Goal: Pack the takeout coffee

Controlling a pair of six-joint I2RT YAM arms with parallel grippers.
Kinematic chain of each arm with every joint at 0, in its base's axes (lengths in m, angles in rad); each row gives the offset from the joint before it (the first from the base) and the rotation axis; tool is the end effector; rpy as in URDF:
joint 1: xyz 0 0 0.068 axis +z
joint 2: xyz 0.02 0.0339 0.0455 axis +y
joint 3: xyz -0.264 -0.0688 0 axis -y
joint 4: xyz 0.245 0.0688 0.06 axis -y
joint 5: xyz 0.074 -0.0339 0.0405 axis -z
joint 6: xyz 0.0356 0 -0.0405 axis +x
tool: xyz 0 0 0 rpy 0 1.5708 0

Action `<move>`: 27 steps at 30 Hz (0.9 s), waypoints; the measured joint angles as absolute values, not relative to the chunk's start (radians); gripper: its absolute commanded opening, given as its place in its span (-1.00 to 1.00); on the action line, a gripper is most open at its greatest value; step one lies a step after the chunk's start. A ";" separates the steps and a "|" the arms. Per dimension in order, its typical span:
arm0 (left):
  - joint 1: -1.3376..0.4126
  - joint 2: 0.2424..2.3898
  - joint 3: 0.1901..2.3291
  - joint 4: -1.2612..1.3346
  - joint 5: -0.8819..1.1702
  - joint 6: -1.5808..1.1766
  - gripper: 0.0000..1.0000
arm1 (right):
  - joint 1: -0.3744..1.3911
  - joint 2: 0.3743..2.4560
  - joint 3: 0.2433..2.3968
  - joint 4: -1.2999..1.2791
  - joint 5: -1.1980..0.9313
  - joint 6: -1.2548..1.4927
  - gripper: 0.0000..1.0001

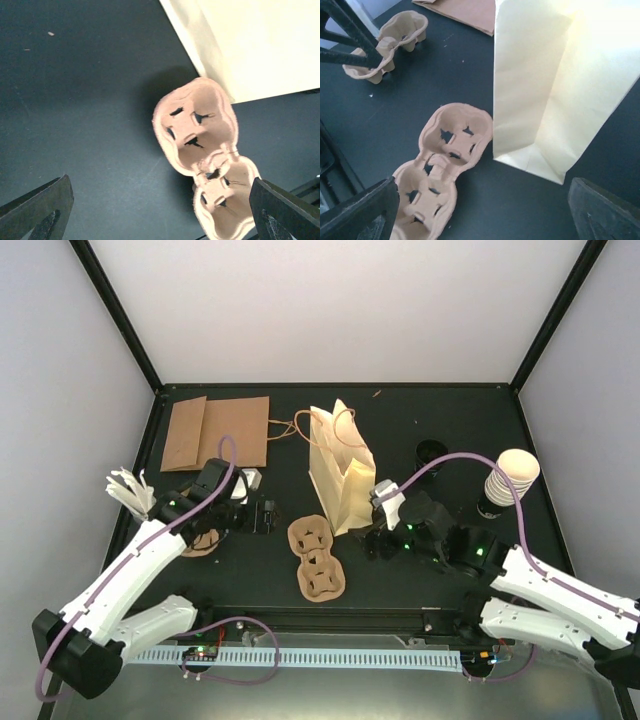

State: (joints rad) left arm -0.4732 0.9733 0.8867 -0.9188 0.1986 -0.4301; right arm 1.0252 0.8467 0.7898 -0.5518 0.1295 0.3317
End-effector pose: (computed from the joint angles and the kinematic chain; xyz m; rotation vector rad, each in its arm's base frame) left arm 0.1562 -0.0879 0.2784 0.1343 2.6572 -0.5756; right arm 0.0988 0.1539 0.2947 -0.6908 2.1350 0.6214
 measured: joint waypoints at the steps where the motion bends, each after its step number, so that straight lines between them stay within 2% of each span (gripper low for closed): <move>1: -0.473 0.966 0.886 -0.916 0.209 -0.430 0.98 | 1.025 0.844 0.791 -0.558 0.128 0.303 0.97; 18: -0.473 0.929 0.831 -0.849 0.281 -0.429 0.97 | 1.039 1.005 0.839 -0.520 -0.131 -0.278 1.00; 27: -0.471 0.969 0.796 -0.789 0.287 -0.429 0.98 | 1.098 1.195 0.947 -0.582 -0.136 -0.532 0.99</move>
State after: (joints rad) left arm -0.4713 0.9688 0.7956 -0.7895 0.2874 -0.4294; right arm 1.0981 1.1946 0.9470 -0.5823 -0.1364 -0.5320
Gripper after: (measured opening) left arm 0.988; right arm 0.995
